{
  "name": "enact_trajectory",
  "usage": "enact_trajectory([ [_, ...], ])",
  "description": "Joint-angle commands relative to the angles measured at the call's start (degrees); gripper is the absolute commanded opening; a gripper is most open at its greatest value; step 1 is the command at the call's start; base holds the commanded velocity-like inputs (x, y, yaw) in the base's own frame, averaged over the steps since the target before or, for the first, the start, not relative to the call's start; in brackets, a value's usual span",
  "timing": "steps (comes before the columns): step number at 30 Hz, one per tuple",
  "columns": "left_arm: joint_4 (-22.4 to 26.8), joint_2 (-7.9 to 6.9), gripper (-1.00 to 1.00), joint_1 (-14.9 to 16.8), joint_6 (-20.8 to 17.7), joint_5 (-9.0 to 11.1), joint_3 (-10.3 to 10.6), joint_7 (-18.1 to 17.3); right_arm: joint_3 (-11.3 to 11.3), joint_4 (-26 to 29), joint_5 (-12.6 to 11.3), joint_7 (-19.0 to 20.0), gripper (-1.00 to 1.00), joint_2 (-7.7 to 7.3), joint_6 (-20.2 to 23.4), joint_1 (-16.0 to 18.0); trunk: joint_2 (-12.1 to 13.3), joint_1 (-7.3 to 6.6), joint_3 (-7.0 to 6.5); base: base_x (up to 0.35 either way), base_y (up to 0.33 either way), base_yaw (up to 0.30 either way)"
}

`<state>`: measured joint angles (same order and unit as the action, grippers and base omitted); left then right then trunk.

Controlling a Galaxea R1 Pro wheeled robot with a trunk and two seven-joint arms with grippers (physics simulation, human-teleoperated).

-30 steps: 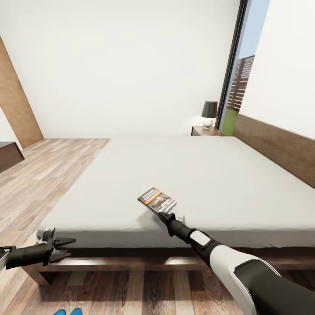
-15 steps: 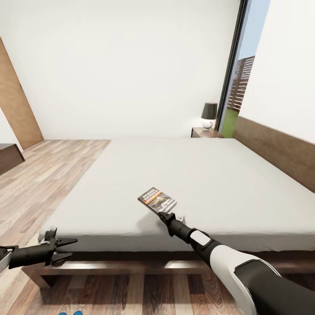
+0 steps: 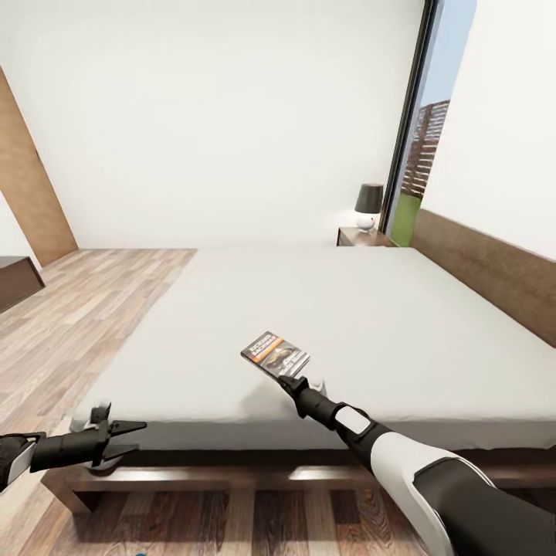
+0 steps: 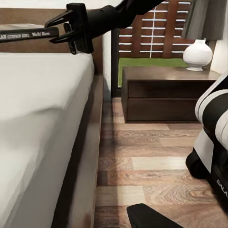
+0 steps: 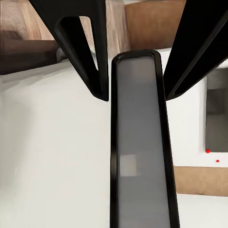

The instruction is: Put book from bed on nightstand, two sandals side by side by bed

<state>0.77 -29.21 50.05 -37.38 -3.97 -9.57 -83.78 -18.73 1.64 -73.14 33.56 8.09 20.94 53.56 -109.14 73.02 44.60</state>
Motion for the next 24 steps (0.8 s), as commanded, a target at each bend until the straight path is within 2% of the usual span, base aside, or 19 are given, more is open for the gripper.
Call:
enact_trajectory([
  [1, 0.0, 0.30, 1.00, 0.0, -0.5, -0.4, -0.3, -0.3, -1.7, 0.0, -0.7, 0.1, -1.00, 0.00, 0.2, 0.0, 0.4, -0.23, -0.13, 0.000, 0.000, 0.000],
  [8, 0.0, 1.82, 1.00, 0.0, -0.3, -0.4, -0.3, -0.2, -4.9, 0.0, -0.9, 0.1, -1.00, 0.00, 0.2, 0.0, 3.2, -1.77, -1.39, 0.000, 0.000, 0.000],
  [24, 0.0, 2.40, 1.00, 0.0, -0.2, -0.5, -0.3, -0.3, -5.7, 0.0, -0.8, 0.1, -1.00, 0.00, 0.2, 0.0, 9.6, -5.28, -4.26, 0.000, 0.000, 0.000],
])
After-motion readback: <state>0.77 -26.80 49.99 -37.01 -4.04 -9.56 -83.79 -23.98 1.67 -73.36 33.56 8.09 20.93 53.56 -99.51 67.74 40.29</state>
